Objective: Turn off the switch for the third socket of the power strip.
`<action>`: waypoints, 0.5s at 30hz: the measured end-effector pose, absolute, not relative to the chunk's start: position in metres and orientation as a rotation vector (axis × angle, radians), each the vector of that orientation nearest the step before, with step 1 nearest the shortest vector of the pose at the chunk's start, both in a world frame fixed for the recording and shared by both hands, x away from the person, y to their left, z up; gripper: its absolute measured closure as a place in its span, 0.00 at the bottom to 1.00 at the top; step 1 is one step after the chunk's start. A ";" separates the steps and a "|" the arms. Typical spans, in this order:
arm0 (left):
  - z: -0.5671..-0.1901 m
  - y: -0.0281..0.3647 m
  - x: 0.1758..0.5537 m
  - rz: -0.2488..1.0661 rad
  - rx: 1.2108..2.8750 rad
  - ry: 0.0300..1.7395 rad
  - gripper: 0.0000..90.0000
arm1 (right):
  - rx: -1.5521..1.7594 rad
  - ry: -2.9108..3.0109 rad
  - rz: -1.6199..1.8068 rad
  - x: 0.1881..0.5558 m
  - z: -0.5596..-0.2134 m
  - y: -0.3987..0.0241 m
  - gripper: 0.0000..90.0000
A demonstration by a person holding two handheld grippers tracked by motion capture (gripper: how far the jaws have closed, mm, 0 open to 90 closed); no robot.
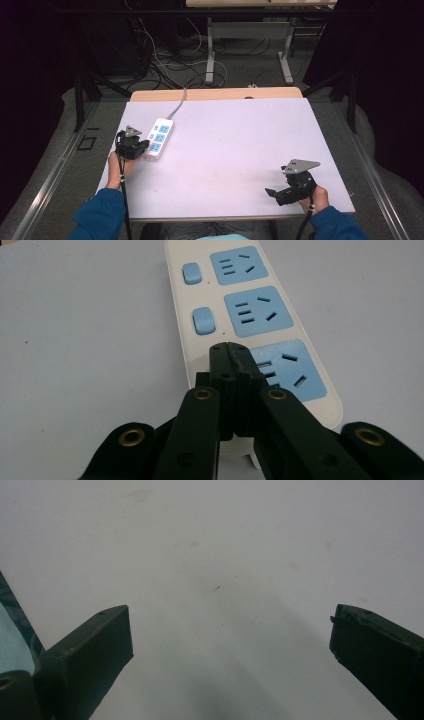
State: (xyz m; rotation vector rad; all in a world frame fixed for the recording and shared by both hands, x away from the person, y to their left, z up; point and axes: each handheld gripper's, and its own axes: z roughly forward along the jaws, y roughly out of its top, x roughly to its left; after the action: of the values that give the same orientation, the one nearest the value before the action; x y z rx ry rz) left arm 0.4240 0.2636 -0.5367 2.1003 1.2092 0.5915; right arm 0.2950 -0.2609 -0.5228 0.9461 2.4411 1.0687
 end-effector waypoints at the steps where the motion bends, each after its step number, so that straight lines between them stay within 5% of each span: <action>1: -0.537 0.263 0.424 0.590 2.096 1.211 1.00 | 0.946 2.441 1.068 0.295 -0.523 -0.261 0.03; 15: -0.534 0.263 0.423 0.588 2.094 1.198 1.00 | 0.947 2.438 1.069 0.295 -0.523 -0.261 0.03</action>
State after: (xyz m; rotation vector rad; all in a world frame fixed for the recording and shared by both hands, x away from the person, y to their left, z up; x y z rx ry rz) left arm 0.4227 0.2628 -0.5341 2.0941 1.1978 0.5884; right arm 0.2948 -0.2608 -0.5228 0.9469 2.4384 1.0686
